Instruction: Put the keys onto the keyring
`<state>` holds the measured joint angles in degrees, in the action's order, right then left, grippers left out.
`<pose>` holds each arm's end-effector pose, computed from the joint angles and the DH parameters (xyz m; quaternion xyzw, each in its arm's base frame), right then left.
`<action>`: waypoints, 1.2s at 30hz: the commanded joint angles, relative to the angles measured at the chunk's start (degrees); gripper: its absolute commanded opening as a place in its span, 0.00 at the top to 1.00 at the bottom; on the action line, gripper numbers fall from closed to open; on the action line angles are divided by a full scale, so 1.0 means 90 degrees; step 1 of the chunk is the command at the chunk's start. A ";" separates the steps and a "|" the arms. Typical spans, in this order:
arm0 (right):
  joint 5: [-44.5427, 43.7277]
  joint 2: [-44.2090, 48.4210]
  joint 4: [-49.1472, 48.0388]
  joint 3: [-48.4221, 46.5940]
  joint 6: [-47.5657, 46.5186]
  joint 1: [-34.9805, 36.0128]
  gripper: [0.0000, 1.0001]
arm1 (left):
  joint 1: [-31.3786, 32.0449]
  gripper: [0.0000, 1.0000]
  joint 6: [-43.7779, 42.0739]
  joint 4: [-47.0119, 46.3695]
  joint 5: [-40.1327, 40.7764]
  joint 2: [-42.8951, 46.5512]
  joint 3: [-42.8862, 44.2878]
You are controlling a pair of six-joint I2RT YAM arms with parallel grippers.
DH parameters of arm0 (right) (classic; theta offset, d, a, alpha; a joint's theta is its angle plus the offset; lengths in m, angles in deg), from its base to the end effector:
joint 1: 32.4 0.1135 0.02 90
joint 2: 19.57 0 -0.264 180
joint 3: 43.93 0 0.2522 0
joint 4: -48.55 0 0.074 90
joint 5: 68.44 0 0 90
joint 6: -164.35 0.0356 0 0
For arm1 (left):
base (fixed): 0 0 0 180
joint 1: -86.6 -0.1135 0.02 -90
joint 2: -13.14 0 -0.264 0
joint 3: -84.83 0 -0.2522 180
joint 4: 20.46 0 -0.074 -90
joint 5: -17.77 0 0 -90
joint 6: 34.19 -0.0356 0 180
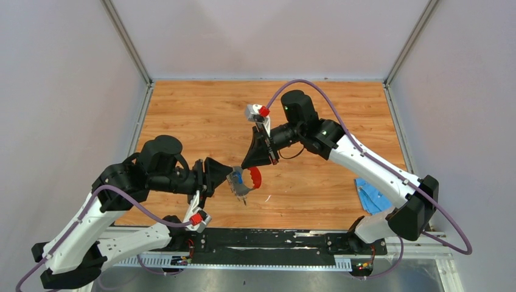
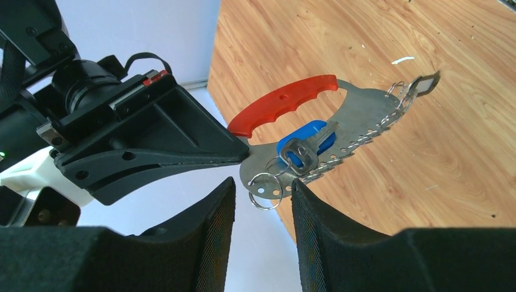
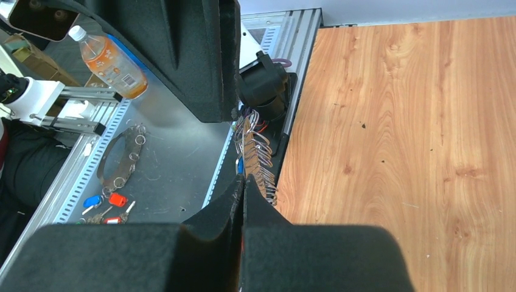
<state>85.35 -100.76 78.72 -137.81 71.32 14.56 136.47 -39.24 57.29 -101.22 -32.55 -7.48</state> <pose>0.1890 0.2492 0.4028 -0.5725 0.4884 0.5829 0.3063 0.0566 -0.0940 0.4097 0.8560 0.1509 -0.0361 0.4931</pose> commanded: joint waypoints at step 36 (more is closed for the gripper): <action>-0.0680 0.0417 0.0924 -0.0210 -0.0775 0.0072 1.00 | -0.1915 0.39 0.8915 -0.0791 -0.1761 -0.1771 0.1102</action>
<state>79.54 -98.44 85.73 -137.83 65.70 14.58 119.82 35.14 50.40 -107.56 -48.39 1.24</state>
